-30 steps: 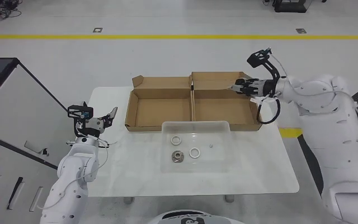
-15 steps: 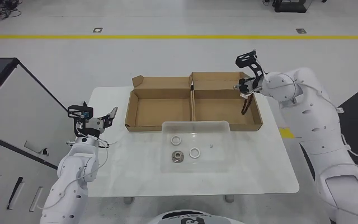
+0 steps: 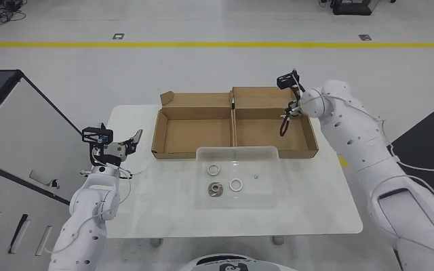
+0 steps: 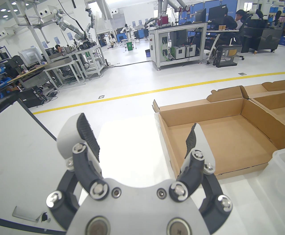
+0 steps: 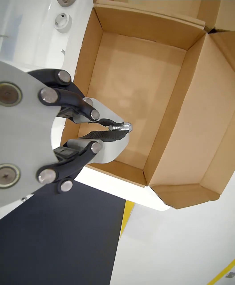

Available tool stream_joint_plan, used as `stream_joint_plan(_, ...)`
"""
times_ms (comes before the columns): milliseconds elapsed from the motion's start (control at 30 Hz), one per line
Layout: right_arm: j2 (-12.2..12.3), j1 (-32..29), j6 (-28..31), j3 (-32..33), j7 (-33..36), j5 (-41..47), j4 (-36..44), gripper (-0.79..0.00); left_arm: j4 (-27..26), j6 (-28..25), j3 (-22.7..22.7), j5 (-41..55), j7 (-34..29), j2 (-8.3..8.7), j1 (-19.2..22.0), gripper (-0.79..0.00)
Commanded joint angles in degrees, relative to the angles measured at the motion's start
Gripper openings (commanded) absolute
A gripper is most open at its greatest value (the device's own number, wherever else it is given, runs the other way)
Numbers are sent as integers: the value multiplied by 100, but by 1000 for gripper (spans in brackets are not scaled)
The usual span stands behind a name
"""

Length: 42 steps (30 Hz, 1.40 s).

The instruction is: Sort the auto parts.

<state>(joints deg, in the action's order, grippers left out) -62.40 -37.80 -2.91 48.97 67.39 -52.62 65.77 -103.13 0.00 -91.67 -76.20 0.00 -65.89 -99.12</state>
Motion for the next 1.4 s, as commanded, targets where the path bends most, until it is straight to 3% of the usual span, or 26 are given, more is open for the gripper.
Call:
stream_joint_plan(0, -56, 61, 5, -89, -55, 20, -234, -785, 0, 0, 0, 0, 0, 0, 0, 0)
stream_joint_plan(600, -527, 495, 265, -585, -137, 463, -2038, -785, 0, 0, 0, 0, 0, 0, 0, 0)
stream_joint_plan(1367, -901, 702, 311, -827, -325, 401, -3217, -785, 0, 0, 0, 0, 0, 0, 0, 0)
